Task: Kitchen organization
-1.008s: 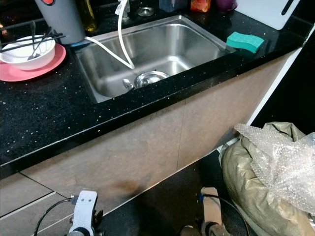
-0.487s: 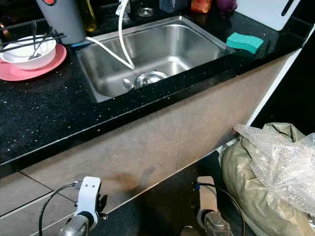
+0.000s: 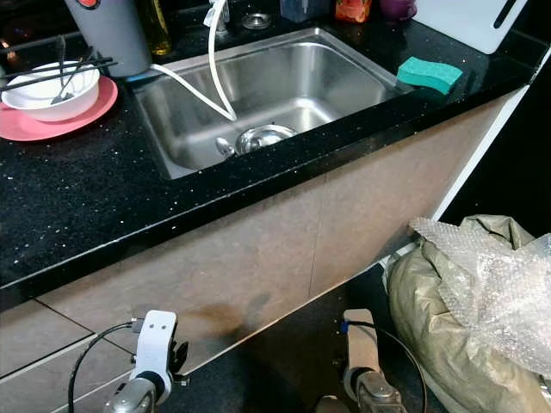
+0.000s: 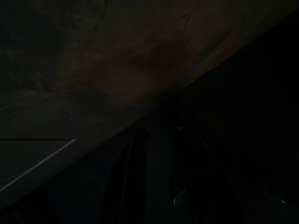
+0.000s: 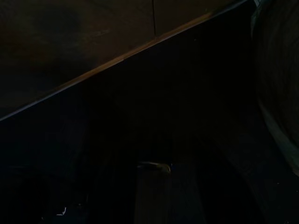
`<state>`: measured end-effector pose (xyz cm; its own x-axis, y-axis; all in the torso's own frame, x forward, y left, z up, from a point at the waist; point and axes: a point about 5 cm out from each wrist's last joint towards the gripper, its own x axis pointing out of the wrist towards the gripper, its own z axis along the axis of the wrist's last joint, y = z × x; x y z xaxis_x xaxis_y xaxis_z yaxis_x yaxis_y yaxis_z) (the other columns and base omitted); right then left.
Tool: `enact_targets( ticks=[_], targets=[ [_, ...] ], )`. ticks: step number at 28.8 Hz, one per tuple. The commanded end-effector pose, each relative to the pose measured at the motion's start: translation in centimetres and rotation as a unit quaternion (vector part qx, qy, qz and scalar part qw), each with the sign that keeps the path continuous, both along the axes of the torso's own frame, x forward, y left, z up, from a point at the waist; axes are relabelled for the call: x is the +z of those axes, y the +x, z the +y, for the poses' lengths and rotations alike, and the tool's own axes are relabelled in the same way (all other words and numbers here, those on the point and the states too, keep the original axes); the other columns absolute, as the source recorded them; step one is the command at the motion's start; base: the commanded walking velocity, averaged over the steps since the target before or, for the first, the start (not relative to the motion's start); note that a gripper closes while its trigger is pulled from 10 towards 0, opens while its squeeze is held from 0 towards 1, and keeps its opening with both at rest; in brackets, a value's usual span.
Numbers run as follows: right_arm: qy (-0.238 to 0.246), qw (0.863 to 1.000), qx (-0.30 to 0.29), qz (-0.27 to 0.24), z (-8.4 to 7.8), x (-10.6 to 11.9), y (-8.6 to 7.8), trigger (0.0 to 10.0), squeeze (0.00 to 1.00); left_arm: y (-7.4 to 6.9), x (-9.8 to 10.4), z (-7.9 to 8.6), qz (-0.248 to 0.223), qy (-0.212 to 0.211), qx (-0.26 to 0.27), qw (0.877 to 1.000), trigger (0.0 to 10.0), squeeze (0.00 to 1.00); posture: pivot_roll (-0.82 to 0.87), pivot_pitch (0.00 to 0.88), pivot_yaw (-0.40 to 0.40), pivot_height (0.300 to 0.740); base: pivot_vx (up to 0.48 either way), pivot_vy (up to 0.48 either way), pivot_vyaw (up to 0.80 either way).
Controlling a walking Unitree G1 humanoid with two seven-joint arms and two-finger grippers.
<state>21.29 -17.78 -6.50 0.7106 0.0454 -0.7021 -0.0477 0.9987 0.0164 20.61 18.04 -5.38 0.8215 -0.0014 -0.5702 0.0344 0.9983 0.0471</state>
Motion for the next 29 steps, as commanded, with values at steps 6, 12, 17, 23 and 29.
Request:
enact_targets(
  ticks=[6, 12, 17, 23, 29],
  targets=[
    [0.001, 1.0, 0.002, 0.014, 0.32, -0.51, -0.76, 10.0, 0.0, -0.7, -0.49, -0.08, 0.012, -0.004, 0.004, 1.0, 10.0, 0.0, 0.03, 0.134, 0.008, 0.74, 0.0, 0.0, 0.0],
    [0.001, 1.0, 0.002, 0.015, 0.31, -0.55, -0.84, 10.0, 0.0, -0.78, -0.54, -0.16, 0.014, -0.005, 0.003, 1.0, 10.0, 0.0, 0.02, 0.133, 0.01, 0.74, 0.0, 0.0, 0.0],
    [0.001, 1.0, 0.003, 0.016, 0.31, -0.58, -0.89, 10.0, 0.0, -0.81, -0.58, -0.21, 0.014, -0.005, 0.002, 1.0, 10.0, 0.0, 0.02, 0.126, 0.009, 0.74, 0.0, 0.0, 0.0],
    [-0.001, 1.0, 0.006, 0.016, 0.29, -0.59, -0.91, 10.0, 0.0, -0.81, -0.6, -0.4, 0.014, -0.007, 0.0, 1.0, 10.0, 0.0, 0.02, 0.118, 0.009, 0.74, 0.0, 0.0, 0.0],
    [-0.001, 1.0, 0.006, 0.015, 0.3, -0.59, -0.94, 10.0, 0.0, -0.94, -0.68, -0.48, 0.015, -0.008, -0.002, 1.0, 10.0, 0.0, 0.02, 0.11, 0.011, 0.74, 0.0, 0.0, 0.0]
  ],
)
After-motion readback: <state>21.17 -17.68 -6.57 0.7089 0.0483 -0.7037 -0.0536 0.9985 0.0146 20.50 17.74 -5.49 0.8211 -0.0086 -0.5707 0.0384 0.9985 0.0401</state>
